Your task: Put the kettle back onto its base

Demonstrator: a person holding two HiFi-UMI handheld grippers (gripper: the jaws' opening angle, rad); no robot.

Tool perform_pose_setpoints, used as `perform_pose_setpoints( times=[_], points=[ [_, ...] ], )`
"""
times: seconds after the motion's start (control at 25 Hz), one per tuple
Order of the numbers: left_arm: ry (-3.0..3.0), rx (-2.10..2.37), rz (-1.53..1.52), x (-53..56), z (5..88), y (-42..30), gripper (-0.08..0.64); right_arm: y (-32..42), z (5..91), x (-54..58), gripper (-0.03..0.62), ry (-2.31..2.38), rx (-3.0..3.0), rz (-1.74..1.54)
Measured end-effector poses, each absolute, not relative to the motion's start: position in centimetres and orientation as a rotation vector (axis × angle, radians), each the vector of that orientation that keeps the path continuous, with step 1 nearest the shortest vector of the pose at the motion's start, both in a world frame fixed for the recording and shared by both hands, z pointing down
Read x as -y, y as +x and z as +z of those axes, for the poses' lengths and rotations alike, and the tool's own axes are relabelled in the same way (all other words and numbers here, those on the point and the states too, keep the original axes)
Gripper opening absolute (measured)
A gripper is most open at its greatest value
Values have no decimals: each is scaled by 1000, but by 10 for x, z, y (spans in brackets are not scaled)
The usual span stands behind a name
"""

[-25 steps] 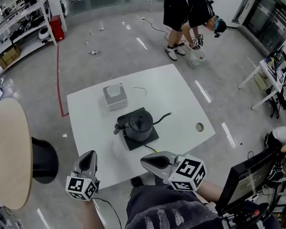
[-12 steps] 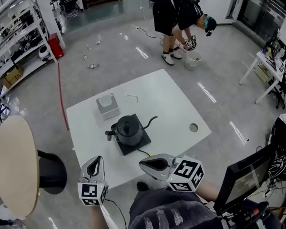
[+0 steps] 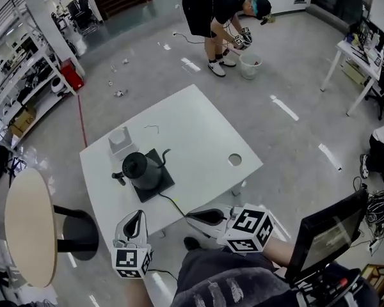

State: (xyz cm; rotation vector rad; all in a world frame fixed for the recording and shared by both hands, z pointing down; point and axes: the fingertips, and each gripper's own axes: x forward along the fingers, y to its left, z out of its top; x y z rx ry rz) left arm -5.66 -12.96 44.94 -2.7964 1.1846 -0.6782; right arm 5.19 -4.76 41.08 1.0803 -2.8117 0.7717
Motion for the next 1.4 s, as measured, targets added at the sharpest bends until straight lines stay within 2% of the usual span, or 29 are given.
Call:
perform_pose_setpoints(
  times=[0.24,0.52,0.92,1.4],
  points=[
    [-2717,-1225,-738,85,435,-16,2,98,412,9,0,1053,2849,830],
    [-2664,-1319,-845,30,439,-1,2,116,423,-19,2,875,2877,897],
    [-2639,-1336,-846,-3,432,-15,2,79,426,-41,2,720,2866,885],
    [-2711,-1414,-590,-52,413,-101,2,-12,418,-88,2,711,2794,779]
  ],
)
